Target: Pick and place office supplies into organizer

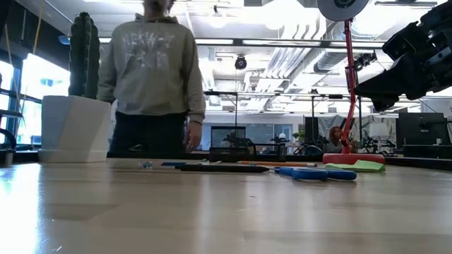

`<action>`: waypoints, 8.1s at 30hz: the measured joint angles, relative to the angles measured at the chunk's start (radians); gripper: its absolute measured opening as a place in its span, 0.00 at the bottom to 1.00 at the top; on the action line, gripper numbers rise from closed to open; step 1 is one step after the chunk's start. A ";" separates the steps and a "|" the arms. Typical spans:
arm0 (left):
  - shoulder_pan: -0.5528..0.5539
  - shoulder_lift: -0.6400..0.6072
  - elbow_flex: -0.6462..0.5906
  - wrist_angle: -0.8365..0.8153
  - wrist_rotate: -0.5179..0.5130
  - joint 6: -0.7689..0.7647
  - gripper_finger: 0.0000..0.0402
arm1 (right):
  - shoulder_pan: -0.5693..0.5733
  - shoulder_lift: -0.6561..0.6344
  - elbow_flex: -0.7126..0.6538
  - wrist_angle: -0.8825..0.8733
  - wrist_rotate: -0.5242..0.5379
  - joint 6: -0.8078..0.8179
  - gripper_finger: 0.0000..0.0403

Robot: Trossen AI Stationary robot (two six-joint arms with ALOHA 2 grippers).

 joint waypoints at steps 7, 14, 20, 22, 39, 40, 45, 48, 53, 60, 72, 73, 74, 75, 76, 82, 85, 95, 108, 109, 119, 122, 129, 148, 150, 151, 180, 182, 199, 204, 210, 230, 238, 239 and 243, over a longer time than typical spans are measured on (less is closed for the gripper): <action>0.000 0.000 0.000 -0.010 0.000 -0.004 0.05 | 0.000 0.000 0.000 0.000 0.000 0.000 0.13; 0.000 0.000 0.000 -0.015 0.000 -0.018 0.05 | 0.000 0.000 0.000 0.000 0.000 0.000 0.13; 0.000 0.001 0.000 -0.015 0.000 -0.022 0.05 | 0.000 0.000 0.000 0.000 0.000 0.000 0.13; 0.000 0.001 0.000 -0.015 0.000 -0.026 0.05 | 0.000 0.000 0.000 0.000 0.000 0.000 0.13; 0.000 0.020 -0.009 -0.261 0.000 -0.033 0.05 | 0.000 0.000 0.000 0.000 0.000 0.000 0.13; 0.000 0.025 -0.028 -0.272 0.000 -0.044 0.05 | 0.000 0.000 0.000 0.000 0.000 0.000 0.13; 0.000 0.027 -0.240 -0.248 0.013 -0.107 0.05 | 0.000 -0.001 0.000 0.000 0.000 0.000 0.13; 0.000 0.029 -0.417 -0.178 0.001 -0.143 0.05 | 0.000 -0.001 0.000 0.000 0.000 0.000 0.13; 0.001 0.029 -0.700 0.015 -0.019 -0.190 0.05 | 0.000 -0.001 0.000 0.000 0.000 0.000 0.13; 0.025 0.039 -0.940 0.176 -0.022 -0.223 0.05 | 0.000 -0.001 0.000 0.000 0.000 0.000 0.13; 0.062 0.143 -0.980 0.139 -0.009 -0.148 0.23 | 0.000 -0.001 0.000 0.000 0.000 0.000 0.13; 0.068 0.142 -0.978 0.145 -0.010 -0.147 0.27 | 0.000 0.000 0.000 0.000 0.000 0.000 0.13; 0.074 0.140 -0.972 0.134 -0.010 -0.143 0.33 | 0.000 -0.001 0.000 0.000 0.000 0.000 0.13; 0.076 0.136 -0.957 0.098 -0.010 -0.142 0.37 | 0.000 -0.001 0.000 0.000 0.000 0.000 0.13; 0.082 0.131 -0.935 0.063 -0.011 -0.152 0.42 | 0.000 -0.001 0.000 0.000 0.000 0.000 0.13; 0.078 0.037 -0.835 -0.015 -0.012 -0.222 0.59 | 0.000 0.000 0.000 0.000 0.000 0.000 0.13; 0.073 -0.059 -0.826 -0.014 -0.029 -0.272 0.60 | 0.000 -0.001 0.000 0.000 0.000 0.000 0.13; 0.056 -0.517 -1.115 0.303 -0.110 -0.289 0.45 | 0.000 0.000 0.000 0.000 0.000 0.000 0.13; 0.057 -1.188 -1.769 0.534 -0.145 -0.317 0.30 | 0.000 0.000 0.000 0.000 0.000 0.000 0.13; 0.057 -1.229 -1.798 0.535 -0.154 -0.316 0.29 | 0.000 0.000 0.000 0.000 0.000 0.000 0.13; 0.059 -1.519 -2.028 0.465 -0.201 -0.239 0.28 | 0.000 0.000 0.000 0.000 0.000 0.000 0.13; 0.059 -1.559 -2.075 0.470 -0.199 -0.261 0.28 | 0.000 -0.001 0.000 0.000 0.000 0.000 0.13; 0.059 -1.670 -2.188 0.537 -0.201 -0.241 0.28 | 0.000 0.000 0.000 0.000 0.000 0.000 0.13; 0.058 -1.767 -2.245 0.636 -0.143 -0.231 0.28 | 0.000 0.000 0.000 0.000 0.000 0.000 0.13; 0.058 -1.767 -2.243 0.612 -0.146 -0.233 0.28 | 0.000 0.000 0.000 0.000 0.000 0.000 0.13; 0.058 -1.767 -2.243 0.576 -0.149 -0.235 0.28 | 0.000 0.000 0.000 0.000 0.000 0.000 0.13; 0.059 -1.711 -2.239 0.539 -0.135 -0.236 0.28 | 0.000 0.000 0.000 0.000 0.000 0.000 0.13; 0.059 -1.711 -2.239 0.539 -0.135 -0.236 0.28 | 0.000 0.000 0.000 0.000 0.000 0.000 0.13; 0.059 -1.711 -2.239 0.538 -0.095 -0.164 0.02 | 0.000 0.000 0.000 0.000 0.000 0.000 0.13; 0.059 -1.711 -2.239 0.538 -0.097 -0.156 0.02 | 0.000 0.000 0.000 0.000 0.000 0.000 0.13; 0.059 -1.711 -2.239 0.537 -0.097 -0.157 0.01 | 0.000 -0.001 0.000 0.000 0.000 0.000 0.13; 0.059 -1.711 -2.239 0.536 -0.098 -0.157 0.01 | 0.000 0.000 0.000 0.000 0.000 0.000 0.13; 0.059 -1.711 -2.239 0.536 -0.098 -0.157 0.02 | 0.000 -0.001 0.000 0.000 0.000 0.000 0.13; 0.058 -1.711 -2.239 0.536 -0.098 -0.157 0.02 | 0.000 0.000 0.000 0.000 0.000 0.000 0.13; 0.059 -1.711 -2.239 0.536 -0.098 -0.157 0.02 | 0.000 -0.001 0.000 0.000 0.000 0.000 0.13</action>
